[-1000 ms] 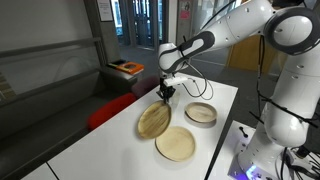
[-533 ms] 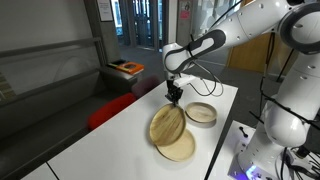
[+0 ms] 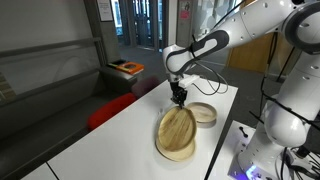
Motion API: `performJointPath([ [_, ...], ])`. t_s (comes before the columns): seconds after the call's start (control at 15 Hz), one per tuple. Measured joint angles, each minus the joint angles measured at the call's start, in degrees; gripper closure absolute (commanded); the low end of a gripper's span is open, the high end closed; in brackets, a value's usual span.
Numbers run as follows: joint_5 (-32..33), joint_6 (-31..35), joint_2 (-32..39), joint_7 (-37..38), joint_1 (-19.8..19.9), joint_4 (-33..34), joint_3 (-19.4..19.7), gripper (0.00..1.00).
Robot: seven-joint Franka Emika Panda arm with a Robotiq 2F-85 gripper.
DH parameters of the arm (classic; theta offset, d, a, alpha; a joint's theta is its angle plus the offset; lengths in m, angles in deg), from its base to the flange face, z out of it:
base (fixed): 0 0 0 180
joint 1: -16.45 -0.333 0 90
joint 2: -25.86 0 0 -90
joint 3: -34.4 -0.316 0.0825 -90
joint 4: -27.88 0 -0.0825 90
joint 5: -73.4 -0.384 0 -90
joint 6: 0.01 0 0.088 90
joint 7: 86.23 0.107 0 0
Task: Stack the two plates on the left together.
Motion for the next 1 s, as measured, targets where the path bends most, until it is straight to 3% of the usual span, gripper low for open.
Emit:
performJointPath([
  [0.47, 3.23, 1.27, 0.53, 3.13, 0.33, -0.01, 0.14, 0.98],
  [0.87, 5.82, 20.06, 14.04, 4.43, 2.38, 1.22, 0.96, 0.98],
  [1.0, 6.58, 21.26, 17.33, 4.20, 2.35, 2.62, 1.33, 0.98],
])
